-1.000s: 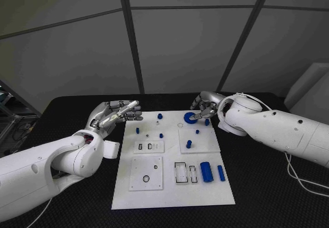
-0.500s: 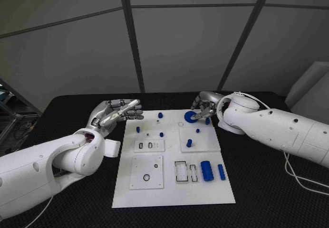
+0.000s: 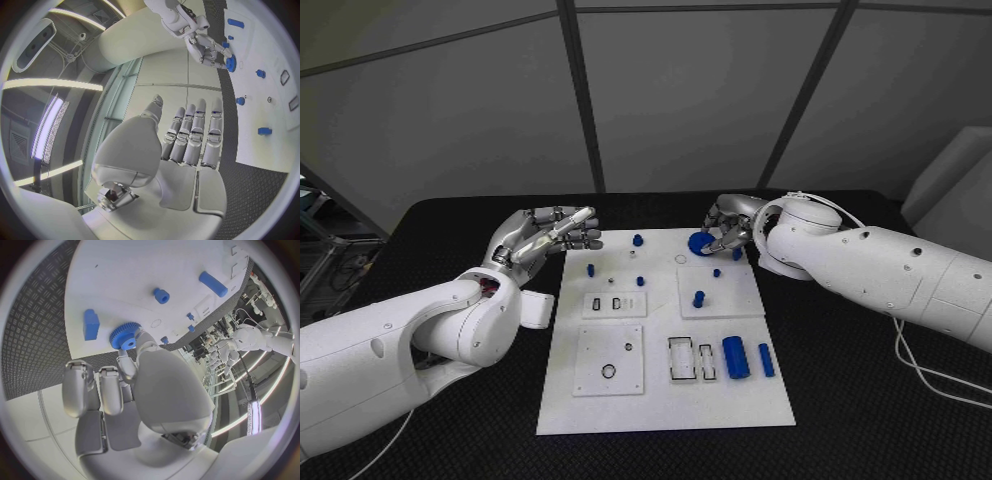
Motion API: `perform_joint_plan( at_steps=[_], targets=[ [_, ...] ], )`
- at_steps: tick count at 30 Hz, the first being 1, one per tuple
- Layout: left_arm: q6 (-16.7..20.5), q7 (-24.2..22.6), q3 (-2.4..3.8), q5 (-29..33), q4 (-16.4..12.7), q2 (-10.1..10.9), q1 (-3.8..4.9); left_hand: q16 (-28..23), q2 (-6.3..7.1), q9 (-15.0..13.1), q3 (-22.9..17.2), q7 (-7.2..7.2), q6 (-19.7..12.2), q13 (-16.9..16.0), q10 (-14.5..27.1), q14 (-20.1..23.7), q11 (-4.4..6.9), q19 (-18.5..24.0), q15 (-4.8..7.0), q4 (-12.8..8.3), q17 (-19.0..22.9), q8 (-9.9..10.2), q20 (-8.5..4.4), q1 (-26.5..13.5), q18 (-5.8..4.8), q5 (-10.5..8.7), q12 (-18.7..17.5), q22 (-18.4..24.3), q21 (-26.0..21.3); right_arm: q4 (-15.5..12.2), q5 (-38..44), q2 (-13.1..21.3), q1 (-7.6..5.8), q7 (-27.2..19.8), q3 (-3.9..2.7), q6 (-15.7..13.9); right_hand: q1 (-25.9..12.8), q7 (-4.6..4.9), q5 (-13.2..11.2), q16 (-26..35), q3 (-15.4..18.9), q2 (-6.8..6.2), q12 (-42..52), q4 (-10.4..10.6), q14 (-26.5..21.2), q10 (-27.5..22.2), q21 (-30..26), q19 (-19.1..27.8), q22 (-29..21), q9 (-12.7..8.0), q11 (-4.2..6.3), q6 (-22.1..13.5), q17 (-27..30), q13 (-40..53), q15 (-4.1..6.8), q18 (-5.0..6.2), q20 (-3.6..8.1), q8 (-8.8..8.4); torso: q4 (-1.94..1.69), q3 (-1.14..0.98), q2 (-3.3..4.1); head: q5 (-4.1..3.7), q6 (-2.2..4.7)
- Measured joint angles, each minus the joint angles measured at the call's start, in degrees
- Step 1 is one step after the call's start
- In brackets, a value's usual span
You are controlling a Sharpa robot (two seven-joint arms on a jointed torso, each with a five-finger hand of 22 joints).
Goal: Assemble the parts on the task board
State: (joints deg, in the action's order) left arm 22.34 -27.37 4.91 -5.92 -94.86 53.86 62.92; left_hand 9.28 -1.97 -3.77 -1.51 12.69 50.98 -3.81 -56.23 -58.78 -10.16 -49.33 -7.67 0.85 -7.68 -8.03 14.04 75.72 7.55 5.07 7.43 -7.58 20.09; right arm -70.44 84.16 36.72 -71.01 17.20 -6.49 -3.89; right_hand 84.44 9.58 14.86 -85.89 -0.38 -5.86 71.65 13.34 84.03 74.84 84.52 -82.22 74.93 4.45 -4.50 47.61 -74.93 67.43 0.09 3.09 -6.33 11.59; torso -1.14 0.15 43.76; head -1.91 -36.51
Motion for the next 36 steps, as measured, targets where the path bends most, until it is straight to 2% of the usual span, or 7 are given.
perform_joint_plan(
  at_steps=[11, 13, 17, 19, 25, 28, 36],
  targets=[
    [-0.1, 0.0, 0.00, 0.0, 0.1, -0.1, 0.00, 0.0, 0.00, 0.0, 0.0, 0.00, 0.0, 0.0, 0.0, 0.0, 0.00, 0.0, 0.00, 0.0, 0.0, 0.0, 0.00, 0.0, 0.00, 0.00, 0.0, 0.0, 0.0, 0.4, 0.2, -0.3, -0.16, -0.2, -0.12, 0.8, 0.4, -0.37, 0.0, 0.0, -0.2, 0.38, 0.4, -0.2, 0.0, 0.0, 0.0, 0.0, 0.0, 0.1, 0.00, 0.8, 0.0, 0.4, 0.00, 0.01, 0.00, 0.86, 0.00, -0.05, 0.03, 0.03, -0.24],
    [-0.1, 0.0, 0.00, 0.0, 0.2, -0.1, 0.00, 0.0, 0.00, 0.0, 0.0, 0.00, 0.0, 0.0, 0.0, 0.0, 0.00, 0.0, 0.00, 0.0, 0.0, 0.0, 0.00, 0.0, 0.00, 0.00, 0.0, 0.0, 0.0, 0.5, 0.2, -0.4, -0.19, -0.2, -0.15, 0.8, 1.1, -0.46, 0.3, 0.0, -0.6, 1.09, 0.8, -0.6, 0.0, 0.3, 0.0, 0.0, 0.0, 0.2, 0.32, 2.0, 0.0, 0.8, 0.00, 0.01, 0.00, 1.56, 0.00, -0.05, 0.04, 0.03, -0.28],
    [-0.1, 0.1, 0.00, 0.0, 0.2, -0.1, 0.00, 0.0, 0.00, 0.0, 0.0, 0.00, 0.0, 0.0, 0.0, 0.0, 0.00, 0.0, 0.00, 0.0, 0.0, 0.0, 0.00, 0.0, 0.00, 0.00, 0.0, 0.0, 0.0, 0.6, 0.5, -0.4, -0.22, -0.3, -0.15, 0.6, 2.2, -0.74, -2.7, 0.0, -2.3, 2.83, 1.5, -1.7, 0.0, 0.8, 0.2, 0.0, 0.0, 0.6, 0.79, 4.7, 0.0, 1.7, 0.00, 0.00, 0.02, 2.56, 0.00, -0.07, 0.04, 0.03, -0.38],
    [-0.1, 0.1, 0.00, 0.0, 0.2, -0.1, 0.00, 0.0, 0.00, 0.0, 0.0, 0.00, 0.0, 0.0, 0.0, 0.0, 0.00, 0.0, 0.00, 0.0, 0.0, 0.0, 0.00, 0.0, 0.00, 0.00, 0.0, 0.0, 0.0, 0.6, 0.8, -0.4, -0.21, -0.3, -0.12, 0.3, 2.7, -1.08, -3.1, 0.0, -3.4, 3.29, 2.2, -2.3, -0.1, 1.2, 0.2, -0.3, 0.0, 0.6, 1.22, 5.9, 0.0, 2.5, 0.21, 0.01, 0.32, 2.85, 0.00, -0.08, 0.04, 0.03, -0.41],
    [-0.1, 0.1, 0.00, 0.0, 0.3, -0.1, 0.00, 0.0, -0.11, 0.0, 0.0, 0.00, 0.0, 0.0, 0.0, 0.0, 0.00, 0.0, 0.00, 0.0, 0.0, 0.0, 0.00, -0.1, 0.00, 0.00, 0.0, 0.0, 0.0, 0.2, 2.1, -0.3, -0.04, -0.7, -0.03, -1.5, 3.2, -0.97, -3.6, -0.3, -6.1, 3.88, 3.6, -3.8, -0.1, 2.5, 0.7, -0.8, 0.0, 0.4, 2.05, 6.4, 0.0, 4.4, 1.16, 0.01, 0.82, 3.06, 0.00, -0.12, 0.04, 0.00, -0.44],
    [-0.1, 0.1, 0.00, 0.0, 0.3, -0.1, 0.00, 0.0, -0.18, 0.0, 0.0, 0.00, 0.0, 0.0, 0.0, 0.0, 0.00, 0.0, 0.00, 0.0, 0.0, 0.0, 0.00, -0.2, 0.00, 0.00, 0.0, 0.0, 0.0, -0.4, 2.7, -0.2, 0.04, -0.9, 0.01, -2.7, 3.7, -0.97, -3.4, -0.3, -6.3, 4.32, 3.9, -4.1, -0.1, 2.5, 0.8, -1.0, 0.0, 0.4, 2.06, 6.4, 0.0, 4.5, 1.16, 0.01, 1.03, 3.06, 0.00, -0.13, 0.03, -0.03, -0.42],
    [-0.2, 0.2, 0.00, 0.0, 0.3, -0.1, 0.00, 0.0, -0.24, 0.0, 0.0, 0.00, 0.0, 0.0, 0.0, 0.0, 0.00, 0.0, 0.00, 0.0, 0.0, 0.0, 0.00, -0.2, 0.00, 0.00, -0.2, 0.0, 0.0, -5.0, 4.9, 0.8, 0.07, -1.6, 0.02, -7.1, 3.7, -0.97, -3.2, -0.3, -6.8, 4.31, 3.7, -4.2, -0.1, 2.6, 0.8, -1.0, 0.0, 0.4, 2.15, 6.4, 0.0, 4.2, 1.16, 0.01, 1.03, 3.06, 0.00, -0.14, 0.02, -0.04, -0.23]
  ],
)
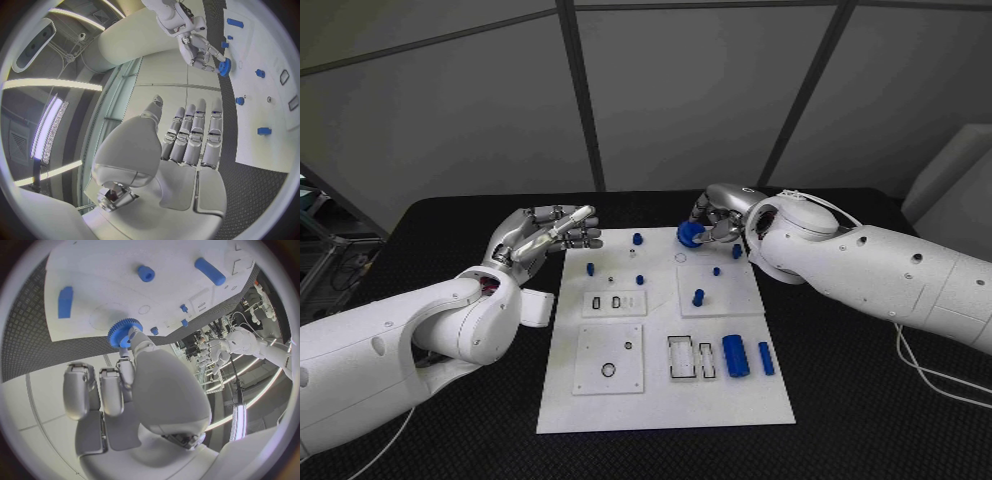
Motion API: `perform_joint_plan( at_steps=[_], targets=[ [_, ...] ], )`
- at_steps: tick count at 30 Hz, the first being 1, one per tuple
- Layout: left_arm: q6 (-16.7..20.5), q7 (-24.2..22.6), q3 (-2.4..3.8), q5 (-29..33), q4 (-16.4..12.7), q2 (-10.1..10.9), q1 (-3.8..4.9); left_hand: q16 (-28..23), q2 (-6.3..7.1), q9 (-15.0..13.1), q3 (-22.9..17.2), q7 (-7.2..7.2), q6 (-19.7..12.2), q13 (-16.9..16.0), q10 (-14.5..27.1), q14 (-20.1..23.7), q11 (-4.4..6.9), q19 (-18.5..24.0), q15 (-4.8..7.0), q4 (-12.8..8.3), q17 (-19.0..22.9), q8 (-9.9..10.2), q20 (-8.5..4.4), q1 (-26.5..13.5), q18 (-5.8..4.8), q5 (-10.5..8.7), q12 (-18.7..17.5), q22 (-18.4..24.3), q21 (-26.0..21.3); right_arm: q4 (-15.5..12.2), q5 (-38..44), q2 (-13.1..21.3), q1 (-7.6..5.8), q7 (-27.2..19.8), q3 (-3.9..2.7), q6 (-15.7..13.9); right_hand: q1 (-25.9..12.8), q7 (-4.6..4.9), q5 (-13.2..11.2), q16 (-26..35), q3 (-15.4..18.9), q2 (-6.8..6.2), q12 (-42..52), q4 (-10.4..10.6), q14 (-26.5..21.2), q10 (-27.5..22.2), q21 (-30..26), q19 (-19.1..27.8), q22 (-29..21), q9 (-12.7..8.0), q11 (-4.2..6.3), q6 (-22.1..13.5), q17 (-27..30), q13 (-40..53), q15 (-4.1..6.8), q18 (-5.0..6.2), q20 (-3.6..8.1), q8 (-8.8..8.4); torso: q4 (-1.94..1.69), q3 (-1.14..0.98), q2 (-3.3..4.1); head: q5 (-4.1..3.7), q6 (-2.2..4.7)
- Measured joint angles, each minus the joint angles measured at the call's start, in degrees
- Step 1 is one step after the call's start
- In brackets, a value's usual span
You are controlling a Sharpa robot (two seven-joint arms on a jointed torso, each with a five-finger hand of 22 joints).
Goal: Assemble the parts on the task board
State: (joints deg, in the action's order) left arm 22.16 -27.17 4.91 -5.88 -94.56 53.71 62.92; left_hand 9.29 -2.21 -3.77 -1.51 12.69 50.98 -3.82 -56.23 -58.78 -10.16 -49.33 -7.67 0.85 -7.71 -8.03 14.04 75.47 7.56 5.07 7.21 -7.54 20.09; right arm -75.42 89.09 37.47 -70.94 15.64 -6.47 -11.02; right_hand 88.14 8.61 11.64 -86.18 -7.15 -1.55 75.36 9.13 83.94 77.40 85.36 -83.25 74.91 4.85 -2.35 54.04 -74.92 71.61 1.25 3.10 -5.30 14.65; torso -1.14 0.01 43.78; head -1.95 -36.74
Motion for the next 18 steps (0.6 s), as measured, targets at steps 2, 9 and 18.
perform_joint_plan(
  at_steps=[2, 9, 18],
  targets=[
    [0.0, 0.0, 0.00, 0.0, 0.0, 0.0, 0.00, 0.0, 0.00, 0.0, 0.0, 0.00, 0.0, 0.0, 0.0, 0.0, 0.00, 0.0, 0.00, 0.0, 0.0, 0.0, 0.00, 0.0, 0.00, 0.00, 0.0, 0.0, 0.0, -1.6, 0.6, 0.2, 0.00, 0.0, -0.01, -0.7, 0.0, 0.00, 0.0, 0.0, -0.1, 0.00, 0.0, -0.1, 0.0, 0.0, 0.0, 0.0, 0.0, 0.0, 0.00, 0.0, 0.0, 0.0, 0.00, 0.00, 0.00, 0.00, 0.01, 0.00, -0.01, 0.04, 0.06],
    [0.0, 0.0, 0.00, 0.0, -0.1, 0.0, 0.00, 0.0, 0.00, 0.0, 0.0, 0.00, 0.0, 0.0, 0.0, 0.0, 0.00, 0.0, 0.00, 0.0, 0.0, 0.0, 0.00, 0.0, 0.00, 0.00, 0.0, 0.0, 0.0, -5.0, 2.5, -1.9, -0.06, 0.1, 0.16, -2.0, 0.0, 0.00, 0.0, 0.0, -0.4, -0.01, 0.0, -0.3, 0.0, 0.0, 0.0, 0.0, 0.0, 0.0, 0.00, 0.0, 0.0, -0.1, -0.01, 0.00, 0.00, -0.02, 0.02, 0.03, -0.02, 0.08, 0.25],
    [0.0, 0.0, 0.00, 0.0, 0.1, 0.1, 0.00, 0.0, 0.00, 0.0, 0.0, 0.00, 0.0, 0.0, 0.0, 0.0, 0.00, 0.0, 0.00, 0.0, 0.0, 0.0, 0.00, 0.0, 0.00, 0.00, 0.0, 0.0, 0.0, -4.1, 4.3, -6.5, -0.02, 0.5, 1.83, -2.2, -0.5, 0.00, 0.0, 0.0, -0.8, -0.50, -0.2, -0.1, 0.0, 0.0, 0.0, 0.0, 0.0, 0.0, -0.01, 0.0, 0.0, -0.3, -0.01, 0.00, 0.00, -0.47, -0.09, 0.08, 0.02, 0.27, 0.38]
  ],
)
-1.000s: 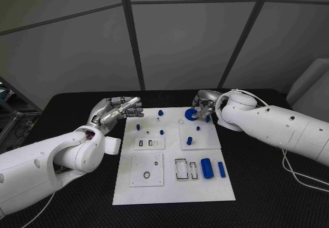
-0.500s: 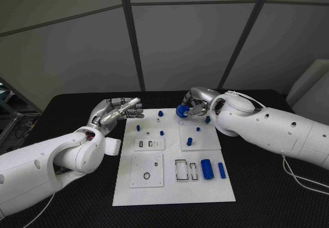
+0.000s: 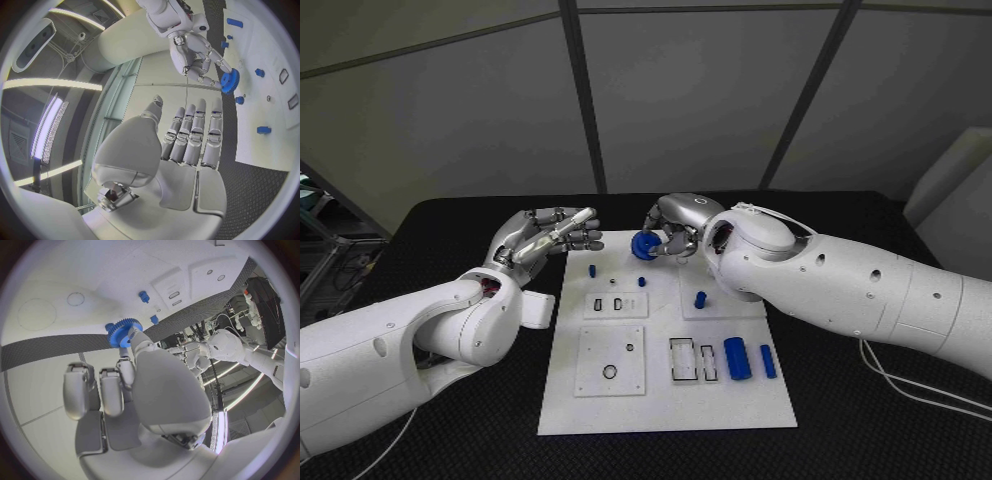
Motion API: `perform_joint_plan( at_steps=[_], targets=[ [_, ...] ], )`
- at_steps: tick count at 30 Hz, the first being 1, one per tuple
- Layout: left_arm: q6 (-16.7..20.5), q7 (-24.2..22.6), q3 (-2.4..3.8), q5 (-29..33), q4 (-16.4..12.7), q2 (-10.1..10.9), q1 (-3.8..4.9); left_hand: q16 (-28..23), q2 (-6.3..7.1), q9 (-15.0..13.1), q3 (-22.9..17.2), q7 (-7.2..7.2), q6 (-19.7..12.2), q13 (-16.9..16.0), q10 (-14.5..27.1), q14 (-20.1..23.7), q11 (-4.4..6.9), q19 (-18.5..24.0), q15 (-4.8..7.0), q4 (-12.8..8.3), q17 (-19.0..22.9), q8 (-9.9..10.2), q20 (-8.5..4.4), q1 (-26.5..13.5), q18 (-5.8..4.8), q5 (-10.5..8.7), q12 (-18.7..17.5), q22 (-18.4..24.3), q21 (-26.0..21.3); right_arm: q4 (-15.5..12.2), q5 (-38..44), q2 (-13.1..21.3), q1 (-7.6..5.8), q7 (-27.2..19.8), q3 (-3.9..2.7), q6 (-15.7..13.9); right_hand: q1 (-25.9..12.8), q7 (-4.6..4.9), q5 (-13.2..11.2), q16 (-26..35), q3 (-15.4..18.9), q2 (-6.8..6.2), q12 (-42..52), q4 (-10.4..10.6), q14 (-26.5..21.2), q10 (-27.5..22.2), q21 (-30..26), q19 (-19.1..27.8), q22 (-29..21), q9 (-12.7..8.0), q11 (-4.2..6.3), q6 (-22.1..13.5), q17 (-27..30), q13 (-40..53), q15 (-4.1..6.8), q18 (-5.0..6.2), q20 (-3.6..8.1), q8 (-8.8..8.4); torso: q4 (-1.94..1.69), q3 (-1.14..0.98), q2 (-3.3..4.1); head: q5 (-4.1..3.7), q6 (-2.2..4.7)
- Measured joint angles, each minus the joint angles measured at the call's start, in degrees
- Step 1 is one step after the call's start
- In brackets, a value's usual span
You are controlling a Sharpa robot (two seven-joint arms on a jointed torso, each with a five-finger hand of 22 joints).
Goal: Assemble the parts on the task board
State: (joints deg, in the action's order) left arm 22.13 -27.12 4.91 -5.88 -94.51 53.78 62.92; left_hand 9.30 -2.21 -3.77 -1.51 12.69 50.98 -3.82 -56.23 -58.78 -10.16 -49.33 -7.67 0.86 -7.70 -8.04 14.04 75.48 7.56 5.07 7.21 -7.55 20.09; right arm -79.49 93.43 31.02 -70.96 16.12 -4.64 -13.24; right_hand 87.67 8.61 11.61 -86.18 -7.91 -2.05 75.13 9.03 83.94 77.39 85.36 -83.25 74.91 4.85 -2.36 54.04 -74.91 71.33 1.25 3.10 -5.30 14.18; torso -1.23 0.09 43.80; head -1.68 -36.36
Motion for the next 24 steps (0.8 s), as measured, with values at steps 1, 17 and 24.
perform_joint_plan(
  at_steps=[1, 17, 24],
  targets=[
    [0.0, 0.0, 0.00, 0.0, 0.0, 0.0, 0.00, 0.0, 0.00, 0.0, 0.0, 0.00, 0.0, 0.0, 0.0, 0.0, 0.00, 0.0, 0.00, 0.0, 0.0, 0.0, 0.00, 0.0, 0.00, 0.00, 0.0, 0.0, 0.0, 0.3, 0.1, -0.4, 0.01, 0.0, 0.08, 0.0, 0.0, 0.00, 0.0, 0.0, 0.0, 0.00, 0.0, 0.0, 0.0, 0.0, 0.0, 0.0, 0.0, 0.0, 0.00, 0.0, 0.0, 0.0, 0.00, 0.00, 0.00, -0.02, -0.01, 0.00, 0.02, 0.05, 0.01],
    [0.0, 0.0, 0.00, 0.0, 0.1, -0.1, 0.00, 0.0, 0.00, 0.0, 0.0, 0.00, 0.0, 0.0, 0.0, 0.0, 0.00, 0.0, 0.00, 0.0, 0.0, 0.0, 0.00, 0.0, 0.00, 0.00, 0.0, 0.0, 0.0, 4.9, 1.5, -4.5, -0.01, 0.3, 1.26, 0.6, -0.6, -0.30, 0.0, 0.0, -0.4, -0.40, -0.2, 0.0, 0.0, 0.0, 0.0, 0.0, 0.0, 0.0, 0.00, 0.3, 0.0, -0.4, 0.00, 0.00, 0.00, -0.70, -0.03, -0.07, 0.08, 0.35, -0.35],
    [0.0, 0.0, 0.01, 0.0, 0.1, -0.3, 0.01, 0.0, 0.00, 0.0, 0.0, 0.00, 0.0, 0.0, 0.0, 0.0, 0.00, 0.0, 0.00, 0.0, 0.0, 0.0, 0.00, 0.0, 0.00, 0.00, 0.0, 0.0, 0.0, 6.4, 1.8, -5.6, 0.02, 0.3, 1.69, 1.2, -1.1, -0.30, 0.1, 0.0, -0.4, -0.44, -0.5, 0.0, 0.0, -0.2, 0.0, 0.0, 0.0, 0.0, -0.22, 0.3, 0.0, -0.5, 0.00, 0.00, 0.00, -0.95, 0.03, -0.10, 0.08, 0.51, -0.48]
  ],
)
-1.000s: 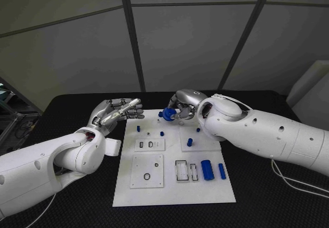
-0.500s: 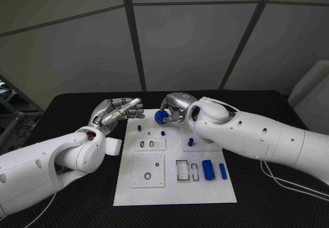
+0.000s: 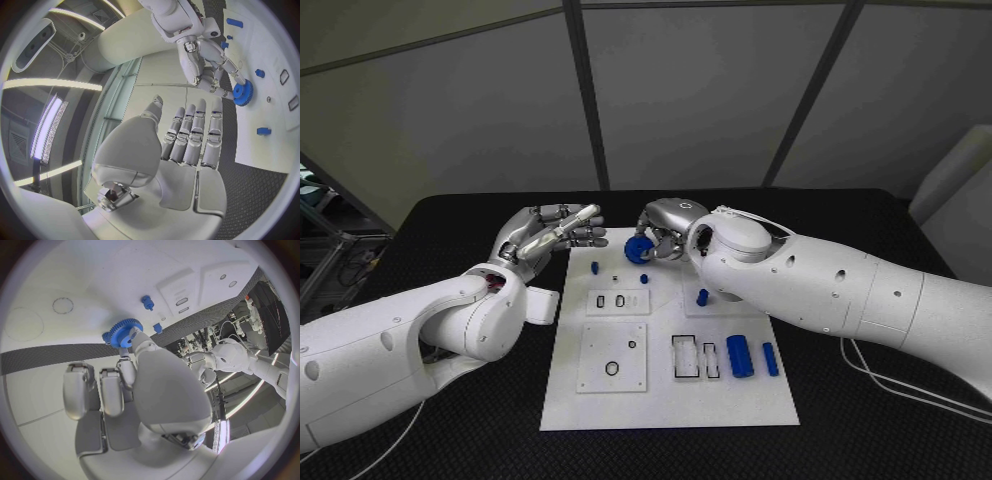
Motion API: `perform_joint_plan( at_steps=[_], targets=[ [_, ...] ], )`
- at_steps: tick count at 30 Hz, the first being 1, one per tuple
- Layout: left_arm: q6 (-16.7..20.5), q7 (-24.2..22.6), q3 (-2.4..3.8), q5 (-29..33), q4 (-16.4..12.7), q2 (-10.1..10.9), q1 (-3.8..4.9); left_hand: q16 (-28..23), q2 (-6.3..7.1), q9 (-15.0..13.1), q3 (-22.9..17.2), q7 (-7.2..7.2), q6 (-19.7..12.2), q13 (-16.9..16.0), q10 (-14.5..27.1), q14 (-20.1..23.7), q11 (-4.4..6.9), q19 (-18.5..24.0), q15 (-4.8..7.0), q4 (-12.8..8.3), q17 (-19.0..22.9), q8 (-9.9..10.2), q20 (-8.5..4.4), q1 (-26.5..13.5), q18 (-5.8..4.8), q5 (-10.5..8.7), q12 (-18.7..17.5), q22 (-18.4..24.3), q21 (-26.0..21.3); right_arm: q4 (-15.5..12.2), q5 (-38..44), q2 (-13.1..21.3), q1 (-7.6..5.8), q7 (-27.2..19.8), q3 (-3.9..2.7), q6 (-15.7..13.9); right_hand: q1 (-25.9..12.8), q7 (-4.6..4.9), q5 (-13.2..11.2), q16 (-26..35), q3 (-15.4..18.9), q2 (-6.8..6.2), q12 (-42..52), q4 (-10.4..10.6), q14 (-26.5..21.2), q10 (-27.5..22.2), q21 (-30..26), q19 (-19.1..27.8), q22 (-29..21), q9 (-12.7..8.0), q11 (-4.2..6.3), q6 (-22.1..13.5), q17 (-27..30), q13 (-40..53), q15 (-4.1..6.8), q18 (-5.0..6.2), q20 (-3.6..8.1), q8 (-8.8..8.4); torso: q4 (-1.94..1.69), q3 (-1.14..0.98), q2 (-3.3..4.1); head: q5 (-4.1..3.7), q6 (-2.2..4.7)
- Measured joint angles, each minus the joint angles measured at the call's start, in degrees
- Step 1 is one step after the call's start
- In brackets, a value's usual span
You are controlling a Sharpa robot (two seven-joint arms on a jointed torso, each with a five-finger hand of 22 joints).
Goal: Assemble the parts on the task board
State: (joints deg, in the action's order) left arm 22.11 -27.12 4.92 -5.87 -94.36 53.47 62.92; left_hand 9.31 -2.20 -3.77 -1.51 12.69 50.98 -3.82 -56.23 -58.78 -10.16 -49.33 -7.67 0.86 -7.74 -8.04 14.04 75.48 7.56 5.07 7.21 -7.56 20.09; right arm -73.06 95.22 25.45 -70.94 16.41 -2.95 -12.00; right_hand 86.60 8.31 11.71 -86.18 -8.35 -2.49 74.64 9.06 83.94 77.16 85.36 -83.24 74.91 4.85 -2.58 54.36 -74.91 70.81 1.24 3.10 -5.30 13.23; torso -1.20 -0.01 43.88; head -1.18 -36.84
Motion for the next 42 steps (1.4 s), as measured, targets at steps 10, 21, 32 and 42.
perform_joint_plan(
  at_steps=[10, 21, 32, 42],
  targets=[
    [0.0, 0.0, 0.00, 0.0, 0.0, 0.0, 0.00, 0.0, 0.00, 0.0, 0.0, 0.00, 0.0, 0.0, 0.0, 0.0, 0.00, 0.0, 0.00, 0.0, 0.0, 0.0, 0.00, 0.0, 0.01, 0.00, 0.0, 0.0, 0.0, 1.6, 0.2, -1.2, -0.14, -0.1, 0.17, 0.6, -0.4, 0.00, 0.0, 0.0, -0.6, -0.38, -0.3, 0.0, 0.0, -0.2, 0.0, 0.0, 0.0, 0.0, -0.19, 0.0, 0.0, -0.4, 0.00, 0.00, 0.00, -0.38, 0.01, -0.02, -0.01, 0.17, -0.12],
    [0.0, 0.0, 0.00, 0.0, 0.0, -0.1, 0.01, 0.0, 0.00, 0.0, 0.0, 0.00, 0.0, 0.0, 0.0, 0.0, 0.00, 0.0, 0.00, 0.0, 0.0, 0.0, 0.00, 0.0, 0.00, 0.00, 0.0, 0.0, 0.0, 2.7, 0.3, -2.2, 0.01, 0.0, 0.38, 0.7, -3.2, 0.72, -0.6, 0.0, -2.0, -1.22, -3.5, 0.2, 0.1, -3.1, 0.0, 0.3, 0.0, -0.7, -1.40, -3.1, 0.0, -3.5, -0.53, 0.01, -0.33, -4.74, 0.02, -0.05, -0.02, 0.23, -0.16],
    [-0.1, 0.1, 0.00, 0.0, 0.0, -0.1, 0.01, -0.4, 0.00, 0.0, -0.2, 0.00, 0.0, 0.0, 0.0, 0.0, 0.00, 0.0, 0.00, -0.2, -0.1, 0.1, 0.00, 0.0, 0.00, 0.00, 0.0, 0.1, 0.0, 2.8, 0.3, -2.2, -0.01, 0.0, 0.37, 2.4, -6.7, 0.81, -0.3, 0.0, -1.3, -2.93, -4.4, 1.5, 0.0, -4.0, 0.0, 0.5, 0.0, -0.7, -1.72, -4.6, 0.0, -4.8, -0.86, 0.01, -0.53, -6.38, 0.04, -0.07, -0.02, 0.32, -0.21],
    [-0.1, 0.2, 0.00, 0.0, 0.0, -0.1, 0.01, -0.4, 0.00, 0.0, -0.2, 0.00, 0.0, 0.0, 0.0, 0.0, 0.00, 0.0, 0.00, -0.2, -0.1, 0.2, 0.00, 0.0, 0.00, 0.00, -0.2, 0.1, 0.0, 2.9, -0.9, -1.6, -0.10, 0.2, 0.31, 4.8, -12.0, 0.70, 4.2, -0.2, -1.3, -1.42, -3.3, 5.0, 0.1, -4.0, 0.0, 0.5, 0.0, -0.1, -1.69, -3.8, 0.0, -3.5, -0.94, 0.01, -0.56, -6.64, 0.10, -0.10, -0.03, 0.41, -0.21]
  ],
)
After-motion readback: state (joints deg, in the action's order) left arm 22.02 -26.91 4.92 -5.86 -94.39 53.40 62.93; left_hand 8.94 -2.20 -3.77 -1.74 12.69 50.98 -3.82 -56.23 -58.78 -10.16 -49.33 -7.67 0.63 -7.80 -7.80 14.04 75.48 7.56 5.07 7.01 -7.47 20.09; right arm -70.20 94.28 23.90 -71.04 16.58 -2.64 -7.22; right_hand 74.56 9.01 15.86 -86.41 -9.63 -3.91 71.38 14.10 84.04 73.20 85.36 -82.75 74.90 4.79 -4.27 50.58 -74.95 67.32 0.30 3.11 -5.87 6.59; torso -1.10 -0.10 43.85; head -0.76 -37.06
